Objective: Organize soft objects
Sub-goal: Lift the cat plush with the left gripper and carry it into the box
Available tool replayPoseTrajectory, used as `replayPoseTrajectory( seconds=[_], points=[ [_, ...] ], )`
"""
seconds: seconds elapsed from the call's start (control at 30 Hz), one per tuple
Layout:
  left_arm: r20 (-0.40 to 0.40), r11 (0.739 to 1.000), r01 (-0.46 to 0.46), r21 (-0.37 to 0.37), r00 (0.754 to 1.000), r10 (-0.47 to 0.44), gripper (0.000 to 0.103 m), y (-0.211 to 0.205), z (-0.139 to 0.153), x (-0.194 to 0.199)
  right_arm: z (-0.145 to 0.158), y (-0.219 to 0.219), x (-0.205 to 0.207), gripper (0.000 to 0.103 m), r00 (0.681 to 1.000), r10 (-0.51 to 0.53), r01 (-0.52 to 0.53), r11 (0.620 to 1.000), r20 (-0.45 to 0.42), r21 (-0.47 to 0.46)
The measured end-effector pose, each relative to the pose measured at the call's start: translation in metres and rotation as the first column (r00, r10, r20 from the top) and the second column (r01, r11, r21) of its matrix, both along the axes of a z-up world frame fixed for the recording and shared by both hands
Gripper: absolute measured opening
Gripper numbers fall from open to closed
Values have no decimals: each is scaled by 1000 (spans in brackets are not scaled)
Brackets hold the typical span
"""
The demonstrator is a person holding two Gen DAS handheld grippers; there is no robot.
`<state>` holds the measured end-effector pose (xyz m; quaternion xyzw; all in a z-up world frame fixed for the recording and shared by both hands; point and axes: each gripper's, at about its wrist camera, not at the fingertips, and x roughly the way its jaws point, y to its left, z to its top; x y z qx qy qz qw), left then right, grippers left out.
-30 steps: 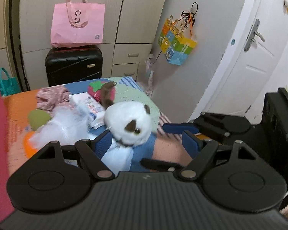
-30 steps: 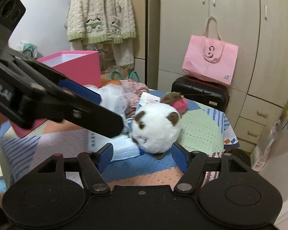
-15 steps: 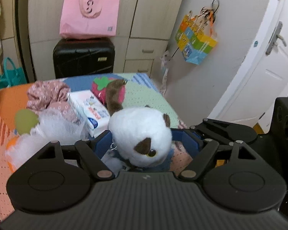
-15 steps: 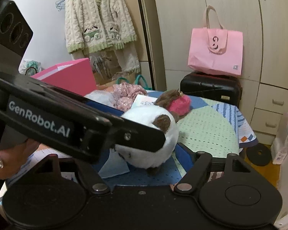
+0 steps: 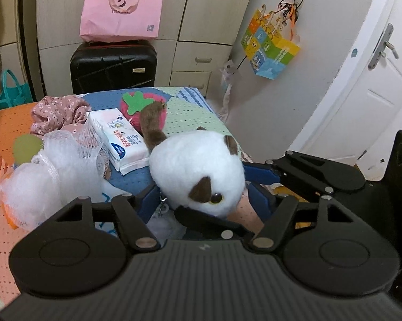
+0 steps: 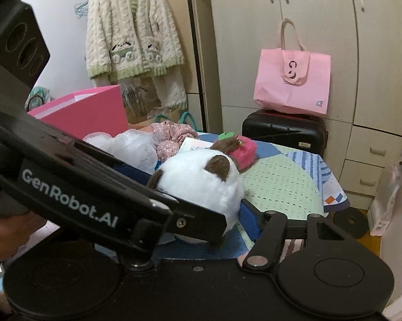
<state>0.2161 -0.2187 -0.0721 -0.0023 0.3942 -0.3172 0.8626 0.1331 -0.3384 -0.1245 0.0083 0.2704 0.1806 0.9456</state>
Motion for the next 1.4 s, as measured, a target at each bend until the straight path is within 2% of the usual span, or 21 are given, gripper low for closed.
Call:
replayPoseTrajectory(
  seconds=[0.3, 0.77, 1.03, 1.4],
  points=[
    [40, 1000, 26, -3, 999, -26, 69, 8, 14, -29, 15, 11, -35, 68, 996, -45, 47, 998, 70, -29],
    [63, 999, 49, -18, 997, -48, 68, 33, 31, -78, 35, 35, -85, 67, 993, -75, 79, 996, 90, -33],
    [60, 998, 30, -58, 998, -27, 68, 65, 40, -108, 50, 62, -114, 67, 994, -69, 73, 996, 81, -50],
    [145, 993, -40, -107, 988, 55, 68, 131, 67, -146, 78, 112, -136, 67, 992, -6, 12, 999, 124, -47]
  ],
)
